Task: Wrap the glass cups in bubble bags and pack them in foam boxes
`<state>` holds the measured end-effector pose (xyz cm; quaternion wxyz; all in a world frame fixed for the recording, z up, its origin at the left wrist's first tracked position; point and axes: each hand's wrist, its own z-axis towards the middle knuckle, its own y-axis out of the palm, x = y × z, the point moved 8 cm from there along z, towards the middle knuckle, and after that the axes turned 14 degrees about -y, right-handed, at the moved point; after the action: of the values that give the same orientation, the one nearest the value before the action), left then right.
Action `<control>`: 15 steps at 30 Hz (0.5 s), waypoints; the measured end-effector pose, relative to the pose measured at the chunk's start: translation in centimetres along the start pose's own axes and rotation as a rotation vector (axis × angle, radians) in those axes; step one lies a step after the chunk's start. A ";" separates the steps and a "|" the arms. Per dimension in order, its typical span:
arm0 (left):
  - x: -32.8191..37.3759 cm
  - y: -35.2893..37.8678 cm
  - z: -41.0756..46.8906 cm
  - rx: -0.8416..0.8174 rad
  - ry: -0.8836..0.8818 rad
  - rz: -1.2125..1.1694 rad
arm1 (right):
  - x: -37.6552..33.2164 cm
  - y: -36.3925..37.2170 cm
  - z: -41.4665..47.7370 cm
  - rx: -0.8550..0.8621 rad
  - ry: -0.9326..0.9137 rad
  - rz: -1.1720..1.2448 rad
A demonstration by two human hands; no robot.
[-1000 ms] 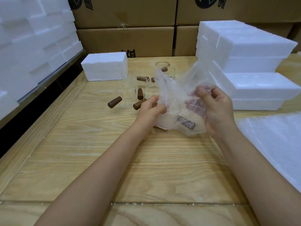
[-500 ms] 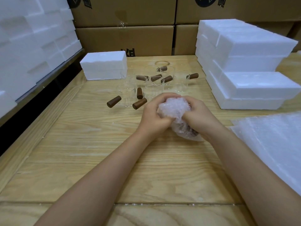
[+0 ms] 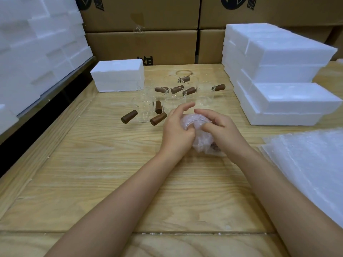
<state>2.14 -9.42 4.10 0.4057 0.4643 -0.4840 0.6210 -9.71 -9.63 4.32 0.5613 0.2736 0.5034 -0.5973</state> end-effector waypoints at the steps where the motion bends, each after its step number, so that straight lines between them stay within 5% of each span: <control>1: 0.0 0.0 0.0 0.006 -0.004 0.007 | 0.1 -0.1 0.0 0.019 -0.011 -0.023; 6: 0.2 0.7 -0.5 -0.050 -0.019 -0.081 | -0.4 -1.6 -0.2 0.295 -0.057 -0.152; 9: -0.1 2.3 -1.2 -0.282 -0.091 -0.192 | -0.2 -3.1 -0.3 0.429 -0.040 -0.151; 15: -0.9 3.6 -1.4 -0.349 -0.265 -0.339 | 0.7 -3.0 -0.4 0.357 -0.007 -0.079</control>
<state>-1.32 -8.88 2.29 0.5109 0.5387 -0.5480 0.3853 -12.79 -9.95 4.49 0.4819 0.3469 0.3976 -0.6996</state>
